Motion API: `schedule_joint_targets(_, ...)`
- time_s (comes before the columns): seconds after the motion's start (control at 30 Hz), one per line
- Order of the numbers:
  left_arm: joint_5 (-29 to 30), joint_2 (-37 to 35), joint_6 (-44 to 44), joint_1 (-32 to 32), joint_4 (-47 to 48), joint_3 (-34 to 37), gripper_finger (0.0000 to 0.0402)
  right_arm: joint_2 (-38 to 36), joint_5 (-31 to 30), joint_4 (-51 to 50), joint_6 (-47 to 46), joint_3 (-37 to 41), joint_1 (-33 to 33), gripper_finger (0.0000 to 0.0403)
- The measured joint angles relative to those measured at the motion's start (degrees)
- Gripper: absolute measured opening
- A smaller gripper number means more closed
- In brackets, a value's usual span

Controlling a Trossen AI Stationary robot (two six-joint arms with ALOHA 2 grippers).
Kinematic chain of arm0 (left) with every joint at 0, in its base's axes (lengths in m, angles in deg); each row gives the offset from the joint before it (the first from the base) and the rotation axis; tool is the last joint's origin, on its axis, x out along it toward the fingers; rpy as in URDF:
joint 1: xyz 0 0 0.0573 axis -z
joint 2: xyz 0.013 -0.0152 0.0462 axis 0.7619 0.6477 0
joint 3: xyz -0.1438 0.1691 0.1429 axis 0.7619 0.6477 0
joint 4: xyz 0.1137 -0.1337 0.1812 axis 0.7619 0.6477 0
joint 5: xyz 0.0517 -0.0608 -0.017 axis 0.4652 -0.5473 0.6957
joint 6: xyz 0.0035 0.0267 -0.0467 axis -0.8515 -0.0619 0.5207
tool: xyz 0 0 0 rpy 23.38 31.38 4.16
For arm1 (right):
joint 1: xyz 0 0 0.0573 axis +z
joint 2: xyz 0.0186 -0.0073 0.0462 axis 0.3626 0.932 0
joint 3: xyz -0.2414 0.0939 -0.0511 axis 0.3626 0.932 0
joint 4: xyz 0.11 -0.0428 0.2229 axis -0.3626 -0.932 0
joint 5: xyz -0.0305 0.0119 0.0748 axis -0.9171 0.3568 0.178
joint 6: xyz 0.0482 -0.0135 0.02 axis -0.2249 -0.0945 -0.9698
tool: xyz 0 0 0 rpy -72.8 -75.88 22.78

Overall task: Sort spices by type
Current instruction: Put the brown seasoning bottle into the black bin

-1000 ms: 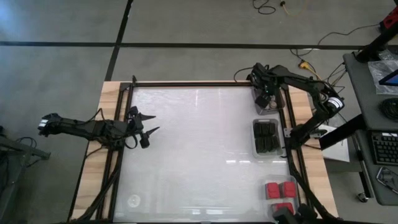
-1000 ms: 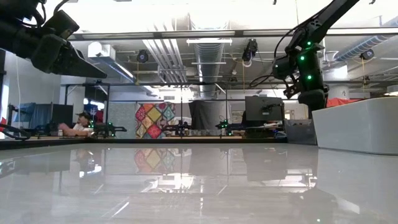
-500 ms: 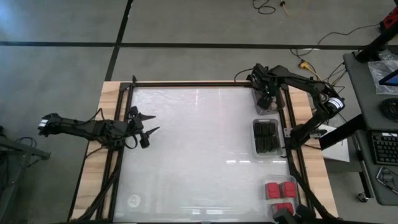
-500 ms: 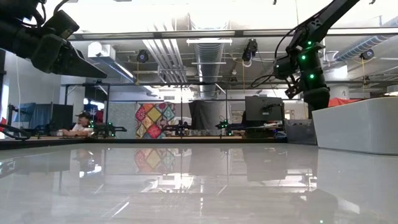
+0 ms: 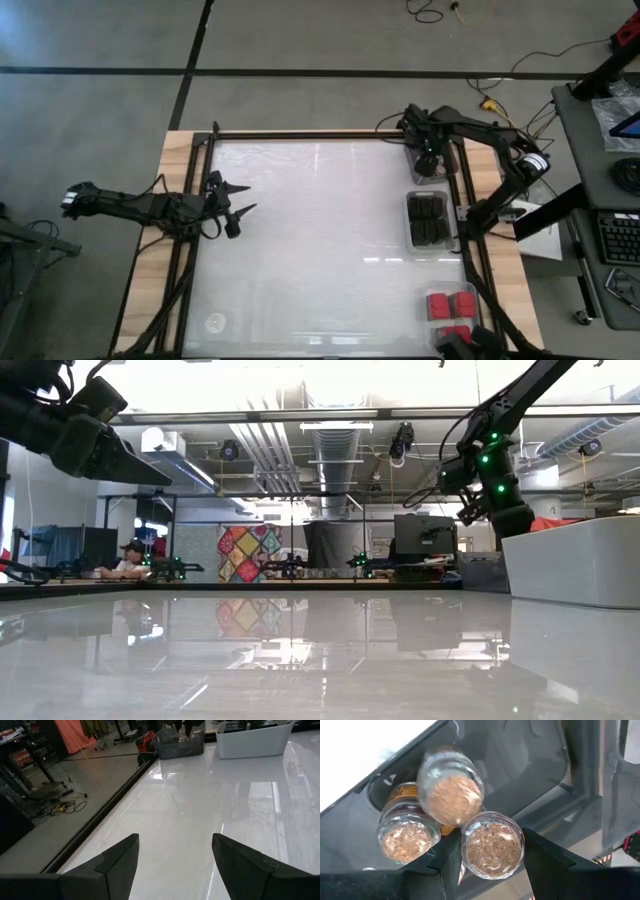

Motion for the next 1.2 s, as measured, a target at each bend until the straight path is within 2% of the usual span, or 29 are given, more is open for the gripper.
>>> schedule_joint_targets(0.4,0.00,0.00,-0.01,0.00,0.78,0.00,0.0236,1.47,-0.41,-0.06,0.10,0.00,0.00,0.0176)
schedule_joint_targets(0.7,0.00,0.00,-0.04,0.00,0.80,0.00,0.0236,1.47,0.05,-0.19,-0.08,0.00,0.00,0.0198)
schedule_joint_targets(1.2,-0.37,0.04,1.18,0.00,0.84,-0.47,0.0236,1.32,0.03,-1.33,0.14,-0.92,0.00,0.0201)
